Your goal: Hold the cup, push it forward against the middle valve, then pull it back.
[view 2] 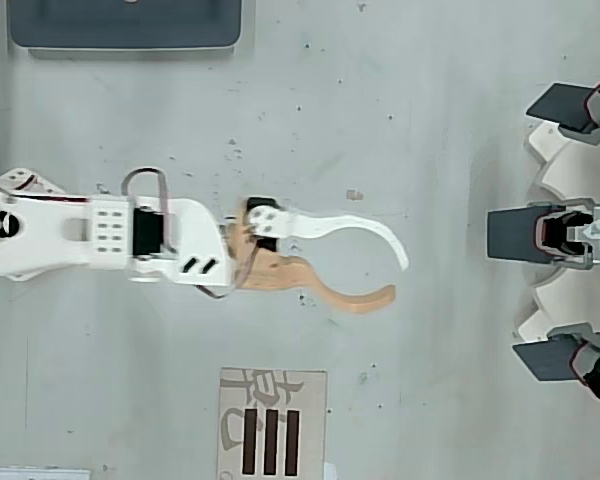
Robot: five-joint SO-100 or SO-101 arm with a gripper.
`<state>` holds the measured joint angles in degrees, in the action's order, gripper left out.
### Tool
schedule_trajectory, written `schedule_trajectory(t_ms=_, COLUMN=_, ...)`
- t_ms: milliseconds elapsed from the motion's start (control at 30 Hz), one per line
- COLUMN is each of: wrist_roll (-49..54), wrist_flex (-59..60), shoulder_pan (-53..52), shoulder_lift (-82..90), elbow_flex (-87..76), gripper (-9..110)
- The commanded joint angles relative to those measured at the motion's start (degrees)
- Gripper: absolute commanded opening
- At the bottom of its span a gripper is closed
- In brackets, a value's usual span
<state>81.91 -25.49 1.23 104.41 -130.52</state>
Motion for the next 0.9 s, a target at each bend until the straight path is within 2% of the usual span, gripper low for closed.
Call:
schedule_trajectory(t_ms=0, wrist_roll=9.4, wrist_flex=-4.75, shoulder_pan=0.97, shoulder_lift=-8.35, elbow_flex=8.88, gripper=6)
schedule_trajectory(t_ms=267, wrist_roll=10.02, wrist_flex=-11.87, shoulder_pan=3.43, shoulder_lift=-18.19, elbow_flex=14.15, gripper=8)
schedule_trajectory(t_ms=567, wrist_roll=9.49, wrist_flex=-13.27, shoulder_pan=5.63, shoulder_lift=-15.91, elbow_flex=11.78, gripper=8)
schedule_trajectory(t_ms=867, wrist_roll=8.61, wrist_flex=-13.97, shoulder_pan=1.23, shoulder_lift=-12.74, elbow_flex=7.73, gripper=10)
